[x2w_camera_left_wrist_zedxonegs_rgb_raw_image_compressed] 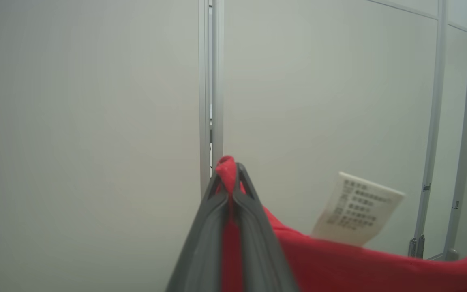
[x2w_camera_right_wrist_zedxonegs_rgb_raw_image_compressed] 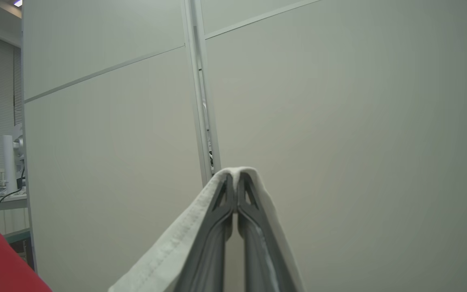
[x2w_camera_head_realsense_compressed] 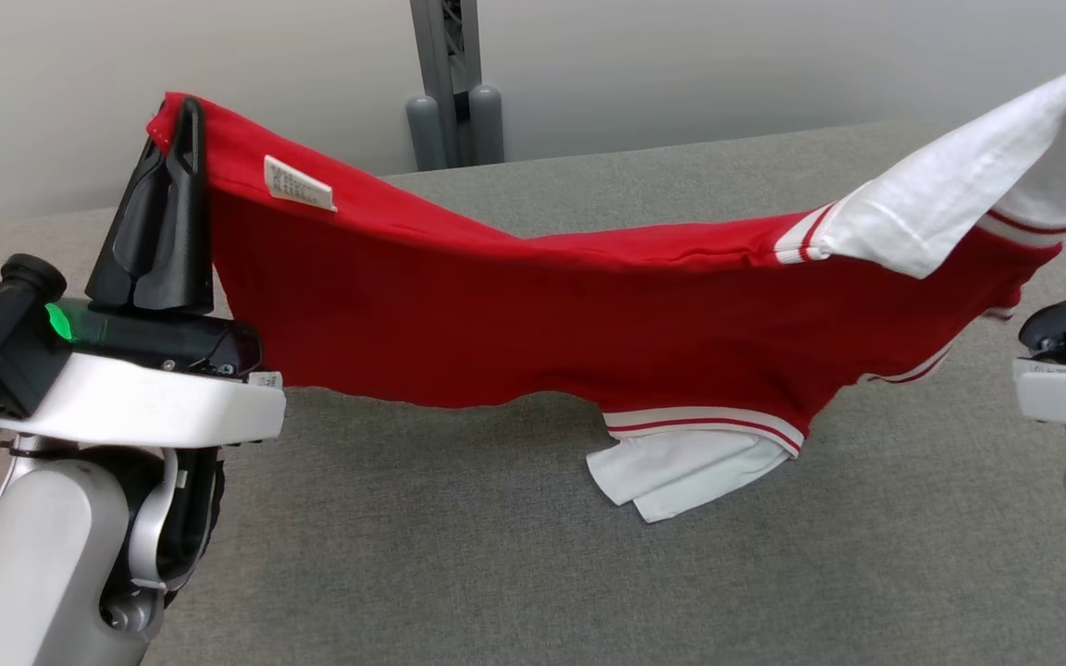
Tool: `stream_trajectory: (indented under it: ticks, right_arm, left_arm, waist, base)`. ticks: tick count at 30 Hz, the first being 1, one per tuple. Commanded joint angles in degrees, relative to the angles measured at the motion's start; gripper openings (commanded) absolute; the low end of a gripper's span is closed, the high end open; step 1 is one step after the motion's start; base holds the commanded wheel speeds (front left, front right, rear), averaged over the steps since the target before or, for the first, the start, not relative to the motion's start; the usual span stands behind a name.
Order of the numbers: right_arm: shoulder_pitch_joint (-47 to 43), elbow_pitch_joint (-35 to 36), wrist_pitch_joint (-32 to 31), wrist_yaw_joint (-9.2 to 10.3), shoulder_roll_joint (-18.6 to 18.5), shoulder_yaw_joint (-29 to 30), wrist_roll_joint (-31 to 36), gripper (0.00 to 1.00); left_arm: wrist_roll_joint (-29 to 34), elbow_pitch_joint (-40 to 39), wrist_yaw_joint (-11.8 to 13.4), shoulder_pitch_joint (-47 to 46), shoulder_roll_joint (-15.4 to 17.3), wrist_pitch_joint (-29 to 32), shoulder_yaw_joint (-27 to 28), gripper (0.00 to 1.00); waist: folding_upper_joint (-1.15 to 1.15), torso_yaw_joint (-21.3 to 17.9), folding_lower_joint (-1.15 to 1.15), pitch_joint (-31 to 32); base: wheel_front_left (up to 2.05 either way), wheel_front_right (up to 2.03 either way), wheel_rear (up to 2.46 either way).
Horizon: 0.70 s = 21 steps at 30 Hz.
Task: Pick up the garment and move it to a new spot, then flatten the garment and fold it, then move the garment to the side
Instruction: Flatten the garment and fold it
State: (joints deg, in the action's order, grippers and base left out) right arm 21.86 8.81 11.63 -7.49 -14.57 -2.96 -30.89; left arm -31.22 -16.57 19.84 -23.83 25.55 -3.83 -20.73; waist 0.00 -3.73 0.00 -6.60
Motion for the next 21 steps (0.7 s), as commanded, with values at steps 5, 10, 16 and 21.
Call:
stream_trajectory:
  ticks: [5,10,16,21]
  right_arm:
    - [2.29,2.19,-1.6,0.0,-0.74,0.86,1.18,0.0]
    - [3.12,3.49,-2.88,0.0,-0.54,1.21,1.13,0.0]
    - [5.44,1.31,-4.16,0.0,-1.05,-1.47,-0.09,0.0]
    - [13.15,-6.66,-4.27,0.0,-3.32,-5.05,-0.51,0.0]
  left_arm:
    - [1.35,-4.68,1.66,-0.04,1.39,0.84,0.67,0.0]
    - [2.24,-8.6,2.94,1.08,1.94,1.71,0.82,0.0]
    - [1.08,-7.38,1.61,-0.88,1.43,2.17,0.02,0.0]
    - [-1.41,1.29,-3.38,-8.1,0.11,2.78,-1.44,0.0]
  waist:
    - [0.0,1.18,0.0,1.32]
    - [0.0,1.38,0.0,1.43]
    - [0.0,1.2,0.0,0.4]
    - [0.0,1.3,0.0,-1.62]
  base:
    - [0.0,0.0,0.0]
    - [0.0,0.0,0.0]
    - [0.0,0.0,0.0]
    - [0.0,0.0,0.0]
